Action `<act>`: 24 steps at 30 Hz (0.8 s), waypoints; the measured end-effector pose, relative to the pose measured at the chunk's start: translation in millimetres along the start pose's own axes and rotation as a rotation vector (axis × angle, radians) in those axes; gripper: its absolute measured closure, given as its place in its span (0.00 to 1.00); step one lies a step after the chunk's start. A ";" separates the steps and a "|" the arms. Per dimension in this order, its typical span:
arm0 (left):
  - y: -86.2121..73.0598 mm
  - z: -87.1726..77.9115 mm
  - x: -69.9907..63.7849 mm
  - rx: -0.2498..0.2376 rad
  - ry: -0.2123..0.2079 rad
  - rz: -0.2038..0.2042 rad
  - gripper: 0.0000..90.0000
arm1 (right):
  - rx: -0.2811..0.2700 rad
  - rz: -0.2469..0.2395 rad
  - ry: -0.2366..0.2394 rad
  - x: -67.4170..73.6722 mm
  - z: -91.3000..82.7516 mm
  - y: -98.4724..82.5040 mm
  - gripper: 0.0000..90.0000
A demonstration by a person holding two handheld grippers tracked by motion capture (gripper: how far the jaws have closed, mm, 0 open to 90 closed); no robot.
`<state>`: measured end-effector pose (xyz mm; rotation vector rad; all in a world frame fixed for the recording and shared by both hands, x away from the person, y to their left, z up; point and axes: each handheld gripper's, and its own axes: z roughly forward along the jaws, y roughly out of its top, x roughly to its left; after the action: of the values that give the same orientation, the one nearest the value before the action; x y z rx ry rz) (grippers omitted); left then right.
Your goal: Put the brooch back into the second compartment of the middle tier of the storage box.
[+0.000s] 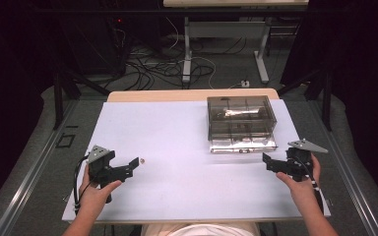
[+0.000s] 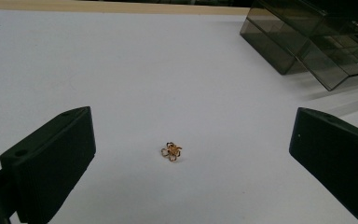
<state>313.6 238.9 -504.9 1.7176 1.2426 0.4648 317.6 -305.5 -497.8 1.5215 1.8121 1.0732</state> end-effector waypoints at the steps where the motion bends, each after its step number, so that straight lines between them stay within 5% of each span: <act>1: 0.0 0.0 -0.2 -0.001 0.000 0.004 0.00 | 0.005 -0.008 0.002 0.7 -0.5 0.4 0.00; 7: -0.5 -0.1 -2.5 0.002 0.003 0.009 0.00 | 0.004 -0.032 -0.006 10.5 -1.4 2.9 0.00; 17: -1.1 0.4 -3.4 0.010 0.005 0.013 0.00 | 0.037 -0.021 0.049 34.4 0.7 8.9 0.00; 24: -0.9 -0.1 -4.0 0.008 0.006 0.019 0.00 | 0.055 -0.070 0.079 49.3 3.2 17.4 0.00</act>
<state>311.4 235.5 -504.9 1.7369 1.2348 0.4776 318.9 -256.0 -480.6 1.4547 1.9489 1.0718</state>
